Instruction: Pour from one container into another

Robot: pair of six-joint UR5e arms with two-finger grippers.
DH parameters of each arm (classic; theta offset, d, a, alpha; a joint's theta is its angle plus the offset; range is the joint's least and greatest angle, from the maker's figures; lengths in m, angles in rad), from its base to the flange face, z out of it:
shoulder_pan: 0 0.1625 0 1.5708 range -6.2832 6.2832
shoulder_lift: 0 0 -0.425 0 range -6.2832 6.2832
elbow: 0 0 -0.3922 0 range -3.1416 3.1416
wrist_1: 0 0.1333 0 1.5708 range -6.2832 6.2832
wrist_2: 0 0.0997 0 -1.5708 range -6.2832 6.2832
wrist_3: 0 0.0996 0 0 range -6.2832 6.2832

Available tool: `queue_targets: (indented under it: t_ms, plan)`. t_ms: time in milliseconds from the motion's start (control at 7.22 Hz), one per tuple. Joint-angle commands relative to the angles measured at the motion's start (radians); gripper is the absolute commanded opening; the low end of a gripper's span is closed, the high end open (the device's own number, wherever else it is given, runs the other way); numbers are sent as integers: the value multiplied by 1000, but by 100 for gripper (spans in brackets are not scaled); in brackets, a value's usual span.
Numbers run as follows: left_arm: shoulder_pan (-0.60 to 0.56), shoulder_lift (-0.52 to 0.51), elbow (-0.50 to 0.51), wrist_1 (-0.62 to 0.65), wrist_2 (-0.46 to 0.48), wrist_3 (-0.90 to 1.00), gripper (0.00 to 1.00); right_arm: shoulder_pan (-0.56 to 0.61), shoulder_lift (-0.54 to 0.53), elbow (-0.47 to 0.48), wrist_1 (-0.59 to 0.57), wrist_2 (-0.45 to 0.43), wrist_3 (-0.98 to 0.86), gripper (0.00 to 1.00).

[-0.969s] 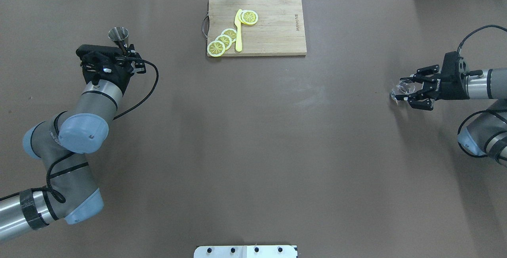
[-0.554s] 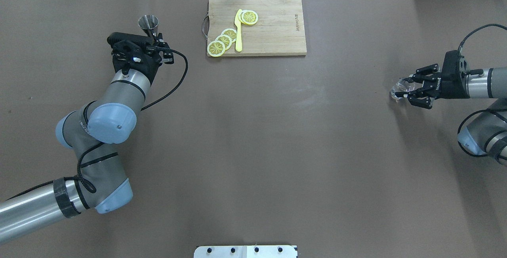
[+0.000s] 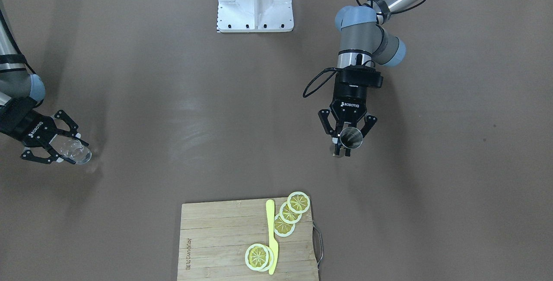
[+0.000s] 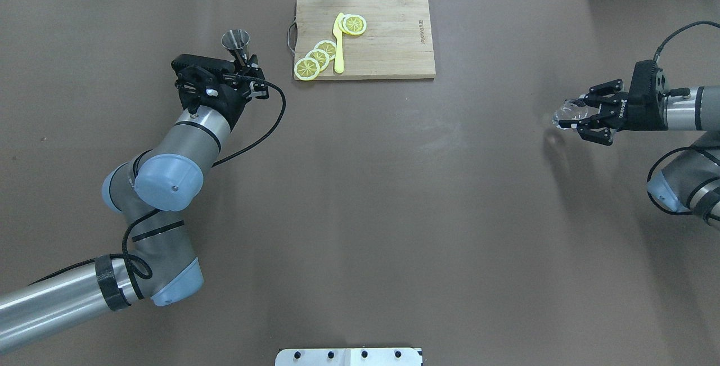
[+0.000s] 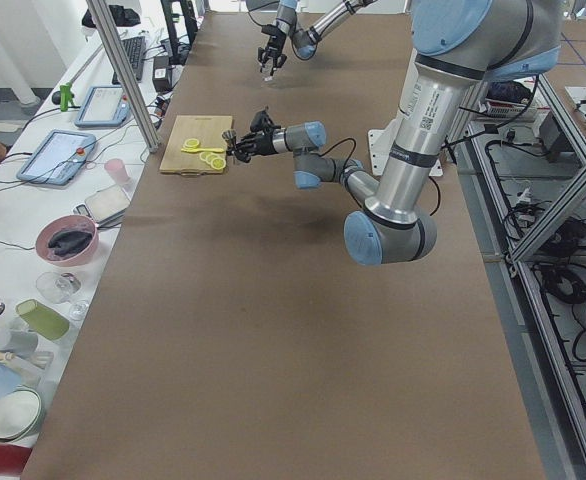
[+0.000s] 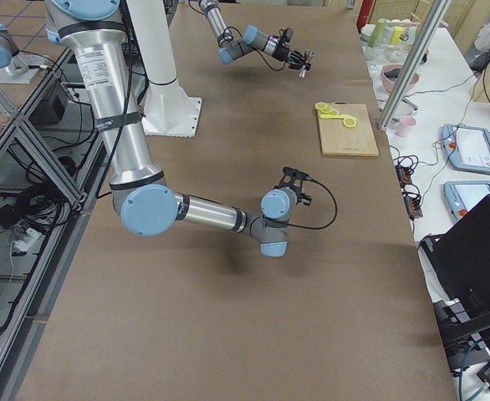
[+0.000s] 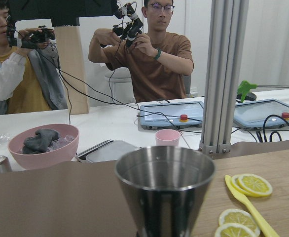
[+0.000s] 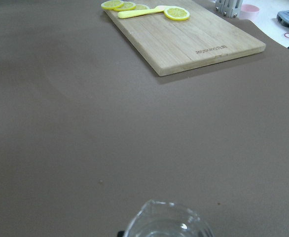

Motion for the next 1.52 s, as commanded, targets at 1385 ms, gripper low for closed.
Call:
queue_targets:
  t_ms: [1385]
  plan:
    - [79,-101,95,-335,-474,536,0,56,-1,301,-316,56,-11,0]
